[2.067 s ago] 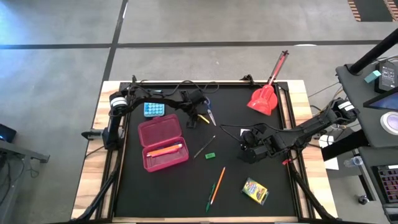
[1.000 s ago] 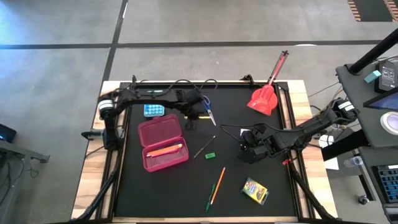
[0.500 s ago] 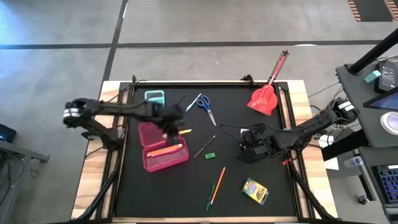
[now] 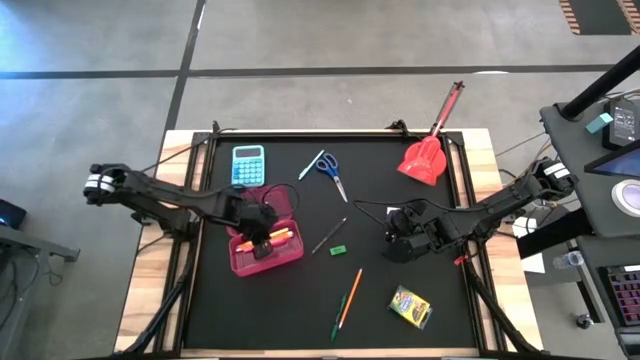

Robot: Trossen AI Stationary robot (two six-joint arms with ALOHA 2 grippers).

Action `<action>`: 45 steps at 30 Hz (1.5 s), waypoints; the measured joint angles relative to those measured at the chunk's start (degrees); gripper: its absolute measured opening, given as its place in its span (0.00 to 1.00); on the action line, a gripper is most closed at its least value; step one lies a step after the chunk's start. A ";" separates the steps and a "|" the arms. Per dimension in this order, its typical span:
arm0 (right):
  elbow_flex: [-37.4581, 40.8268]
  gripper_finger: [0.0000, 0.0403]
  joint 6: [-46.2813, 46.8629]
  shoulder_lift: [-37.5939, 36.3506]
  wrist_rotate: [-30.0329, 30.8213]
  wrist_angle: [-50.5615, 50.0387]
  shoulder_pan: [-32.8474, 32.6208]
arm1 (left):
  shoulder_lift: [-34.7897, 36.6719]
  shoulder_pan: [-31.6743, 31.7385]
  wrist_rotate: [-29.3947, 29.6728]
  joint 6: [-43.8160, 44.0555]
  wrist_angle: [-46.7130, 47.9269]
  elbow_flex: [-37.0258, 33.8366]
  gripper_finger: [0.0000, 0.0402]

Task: Pack school essentials
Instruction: Put the yellow pen into the pink supply box, then put the light blue mechanical pencil into the pink supply box

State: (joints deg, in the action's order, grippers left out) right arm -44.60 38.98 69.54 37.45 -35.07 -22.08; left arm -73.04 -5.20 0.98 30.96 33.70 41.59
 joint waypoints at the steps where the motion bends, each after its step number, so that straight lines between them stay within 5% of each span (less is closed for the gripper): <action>1: 0.00 0.42 0.00 0.00 0.00 0.00 0.01 | -0.29 0.01 0.22 -0.23 -0.17 -0.07 0.05; 14: 0.00 0.42 0.00 0.00 -0.01 0.07 0.00 | 0.03 0.18 3.01 -10.60 0.77 3.33 0.33; 25: 0.00 0.42 0.00 0.00 -0.01 0.22 0.01 | 0.05 1.62 9.60 -12.34 8.62 10.27 0.35; 34: 0.02 0.42 0.00 0.00 -0.02 0.34 0.00 | -3.13 9.32 17.75 -15.23 -13.04 11.56 0.35; 45: 0.02 0.42 0.00 0.00 -0.03 1.16 0.01 | -21.35 21.91 17.92 -16.51 -26.17 14.18 0.35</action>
State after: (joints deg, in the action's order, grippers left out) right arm -44.58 38.98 69.54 37.43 -33.91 -22.06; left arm -94.40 16.71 18.90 14.45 7.52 55.77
